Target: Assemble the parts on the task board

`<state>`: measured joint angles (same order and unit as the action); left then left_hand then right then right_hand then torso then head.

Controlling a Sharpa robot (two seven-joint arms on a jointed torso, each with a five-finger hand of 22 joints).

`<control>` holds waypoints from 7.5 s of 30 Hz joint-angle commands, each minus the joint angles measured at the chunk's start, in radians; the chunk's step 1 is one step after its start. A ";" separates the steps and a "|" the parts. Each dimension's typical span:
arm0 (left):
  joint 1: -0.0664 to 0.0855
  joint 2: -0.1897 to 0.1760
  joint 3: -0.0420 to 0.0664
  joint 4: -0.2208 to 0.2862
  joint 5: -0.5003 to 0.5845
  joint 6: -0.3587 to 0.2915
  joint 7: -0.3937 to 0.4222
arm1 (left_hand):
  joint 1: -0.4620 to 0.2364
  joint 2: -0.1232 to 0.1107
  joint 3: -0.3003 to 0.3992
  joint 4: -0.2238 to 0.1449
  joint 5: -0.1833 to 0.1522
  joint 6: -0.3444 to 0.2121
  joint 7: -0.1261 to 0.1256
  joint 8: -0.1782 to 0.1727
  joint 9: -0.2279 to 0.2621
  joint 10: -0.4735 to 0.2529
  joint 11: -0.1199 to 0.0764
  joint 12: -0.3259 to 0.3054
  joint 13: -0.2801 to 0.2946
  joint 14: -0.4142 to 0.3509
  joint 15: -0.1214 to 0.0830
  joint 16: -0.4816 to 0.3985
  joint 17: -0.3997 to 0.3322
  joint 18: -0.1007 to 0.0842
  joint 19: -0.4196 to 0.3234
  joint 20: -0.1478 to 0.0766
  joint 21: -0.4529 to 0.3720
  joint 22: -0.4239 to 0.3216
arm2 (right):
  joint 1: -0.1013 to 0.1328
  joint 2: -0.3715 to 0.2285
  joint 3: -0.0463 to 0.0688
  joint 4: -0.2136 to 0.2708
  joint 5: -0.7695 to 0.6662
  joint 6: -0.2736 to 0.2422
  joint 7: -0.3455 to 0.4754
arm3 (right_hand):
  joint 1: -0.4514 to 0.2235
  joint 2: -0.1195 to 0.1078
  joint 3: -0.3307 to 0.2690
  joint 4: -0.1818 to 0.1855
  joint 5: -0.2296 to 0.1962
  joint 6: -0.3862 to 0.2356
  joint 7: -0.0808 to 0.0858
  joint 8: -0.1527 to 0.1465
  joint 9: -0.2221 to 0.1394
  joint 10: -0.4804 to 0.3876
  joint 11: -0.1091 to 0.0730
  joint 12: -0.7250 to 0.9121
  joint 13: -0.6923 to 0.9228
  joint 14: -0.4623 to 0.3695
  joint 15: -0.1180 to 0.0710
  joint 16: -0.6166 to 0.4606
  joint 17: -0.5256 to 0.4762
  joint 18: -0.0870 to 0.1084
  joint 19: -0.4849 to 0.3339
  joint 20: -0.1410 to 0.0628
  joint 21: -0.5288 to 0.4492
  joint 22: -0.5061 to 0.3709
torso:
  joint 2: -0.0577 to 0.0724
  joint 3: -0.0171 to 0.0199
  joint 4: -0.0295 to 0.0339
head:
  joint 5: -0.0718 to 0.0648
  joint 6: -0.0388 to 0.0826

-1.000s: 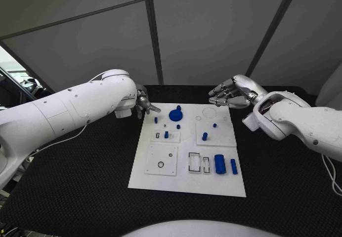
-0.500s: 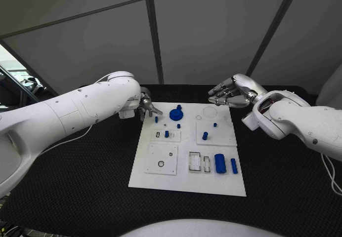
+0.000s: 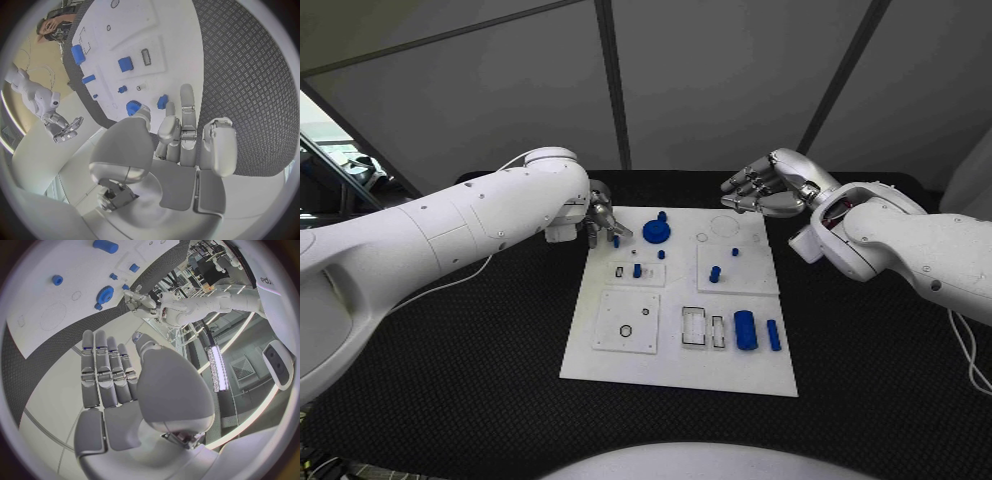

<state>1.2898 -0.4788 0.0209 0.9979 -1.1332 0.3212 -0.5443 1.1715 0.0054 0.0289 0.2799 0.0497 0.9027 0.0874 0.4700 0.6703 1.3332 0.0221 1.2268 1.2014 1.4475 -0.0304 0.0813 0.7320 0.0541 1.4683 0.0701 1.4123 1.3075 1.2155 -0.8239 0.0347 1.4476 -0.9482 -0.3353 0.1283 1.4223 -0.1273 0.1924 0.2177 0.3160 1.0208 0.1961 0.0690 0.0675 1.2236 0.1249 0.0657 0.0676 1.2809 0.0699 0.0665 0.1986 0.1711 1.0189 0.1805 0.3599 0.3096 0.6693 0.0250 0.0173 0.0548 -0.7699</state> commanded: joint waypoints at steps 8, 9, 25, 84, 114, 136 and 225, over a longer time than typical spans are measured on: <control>0.000 0.002 -0.001 -0.005 0.005 0.030 0.016 | 0.037 0.015 0.003 -0.012 -0.002 0.015 0.001 -0.005 -0.008 0.008 -0.002 0.009 0.001 0.005 0.003 -0.007 0.002 -0.009 0.017 0.005 0.006 0.093 | 0.002 0.001 0.001 0.000 -0.002 0.005 0.005 | -0.006 0.001 -0.006 -0.002 0.004 -0.005 -0.001 -0.001 0.000 -0.005 0.001 0.000 -0.001 0.000 0.006 -0.004 -0.001 0.011 0.006 0.002 -0.007 -0.002 | 0.000 0.0004 0.0005 | -0.001 -0.004; 0.000 0.002 -0.001 -0.005 0.005 0.031 0.015 | 0.040 0.016 0.003 -0.013 -0.002 0.016 0.001 -0.005 -0.008 0.008 -0.002 0.009 0.001 0.005 0.003 -0.006 0.002 -0.009 0.017 0.005 0.006 0.093 | 0.002 0.001 0.001 0.000 -0.002 0.005 0.005 | -0.006 0.001 -0.006 -0.002 0.004 -0.005 -0.001 -0.001 0.000 -0.005 0.001 0.000 -0.001 0.000 0.006 -0.004 -0.001 0.011 0.006 0.002 -0.007 -0.002 | 0.000 0.0005 0.0008 | -0.002 -0.004; 0.000 0.004 -0.001 -0.009 0.005 0.006 0.023 | 0.180 0.084 0.086 -0.088 0.001 0.013 -0.014 -0.012 -0.023 0.004 -0.017 0.005 -0.005 0.006 -0.004 -0.007 0.003 -0.008 0.015 0.000 0.002 0.092 | 0.002 0.002 0.001 0.000 -0.002 0.005 0.005 | -0.007 0.002 -0.007 -0.002 0.006 -0.006 0.000 -0.001 0.000 -0.006 0.002 0.000 -0.001 0.000 0.006 -0.004 -0.002 0.011 0.007 0.002 -0.008 -0.003 | 0.000 0.0001 0.0007 | -0.002 -0.005; -0.073 -0.256 -0.022 0.423 0.028 -0.228 -0.001 | 0.017 -0.090 0.719 -0.263 0.011 -0.017 -0.009 0.095 0.015 0.015 -0.014 -0.019 -0.048 0.015 -0.005 -0.007 0.001 -0.010 0.024 -0.002 0.002 0.110 | 0.002 0.003 0.000 -0.011 -0.025 0.010 0.002 | -0.009 0.003 -0.007 -0.002 0.010 -0.006 0.000 0.000 0.000 -0.006 0.002 0.000 -0.001 0.000 0.006 -0.003 -0.004 0.011 0.008 0.002 -0.011 -0.005 | -0.001 0.0008 0.0022 | 0.013 -0.019; -0.075 -0.239 -0.023 0.428 -0.032 -0.144 -0.014 | -0.001 -0.097 0.735 -0.269 0.018 -0.017 -0.012 0.110 0.020 0.015 -0.017 -0.022 -0.054 0.016 -0.006 -0.007 0.001 -0.010 0.024 -0.003 0.001 0.110 | 0.002 0.004 0.000 -0.010 -0.025 0.017 0.001 | -0.009 0.004 -0.007 -0.003 0.011 -0.006 0.000 0.000 0.000 -0.006 0.002 0.000 -0.001 0.000 0.006 -0.003 -0.005 0.011 0.010 0.002 -0.013 -0.006 | -0.002 0.0000 0.0028 | 0.010 -0.024; -0.075 -0.233 -0.023 0.426 -0.056 -0.130 -0.010 | -0.006 -0.099 0.746 -0.277 0.019 -0.017 -0.013 0.120 0.024 0.015 -0.018 -0.023 -0.055 0.016 -0.007 -0.007 0.001 -0.010 0.025 -0.004 0.003 0.112 | 0.002 0.005 0.000 -0.010 -0.025 0.019 0.001 | -0.009 0.004 -0.007 -0.003 0.011 -0.006 0.000 0.000 0.000 -0.006 0.002 0.000 -0.001 0.000 0.006 -0.003 -0.005 0.011 0.010 0.002 -0.013 -0.006 | -0.002 0.0005 0.0028 | 0.010 -0.025; -0.041 -0.143 -0.071 0.340 -0.141 -0.512 0.425 | 0.284 -0.164 0.187 -0.161 0.024 -0.042 0.061 -0.201 -0.399 -0.388 0.070 -0.756 -0.862 -0.221 0.053 0.485 0.261 0.126 -0.380 0.054 -0.878 -0.528 | 0.002 0.008 0.000 -0.014 -0.024 0.015 -0.003 | -0.017 0.012 -0.011 -0.003 0.019 -0.007 -0.001 0.001 0.000 -0.012 0.003 0.000 -0.001 -0.004 0.007 -0.004 -0.014 0.011 0.016 0.004 -0.029 -0.019 | -0.001 -0.0010 0.0038 | -0.014 -0.007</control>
<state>1.2474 -0.6247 -0.0504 1.3422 -1.1847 -0.1531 -0.1850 1.4608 -0.1580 0.2189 0.1195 0.0732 0.8569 0.1480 0.2711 0.2765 0.9401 0.0903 0.4666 0.3424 1.2314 0.0232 0.5527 0.9873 0.1945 1.0828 0.1234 0.5313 0.7764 1.2152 -0.8167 0.0344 1.4309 -0.9713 -0.3193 0.1188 1.4077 -0.1208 0.1809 0.2179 0.3310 1.0209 0.1961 0.0692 0.0675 1.2201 0.1286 0.0657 0.0681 1.2774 0.0734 0.0665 0.1865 0.1709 1.0297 0.1838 0.3358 0.2915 0.6685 0.0251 0.0191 0.0412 -0.7769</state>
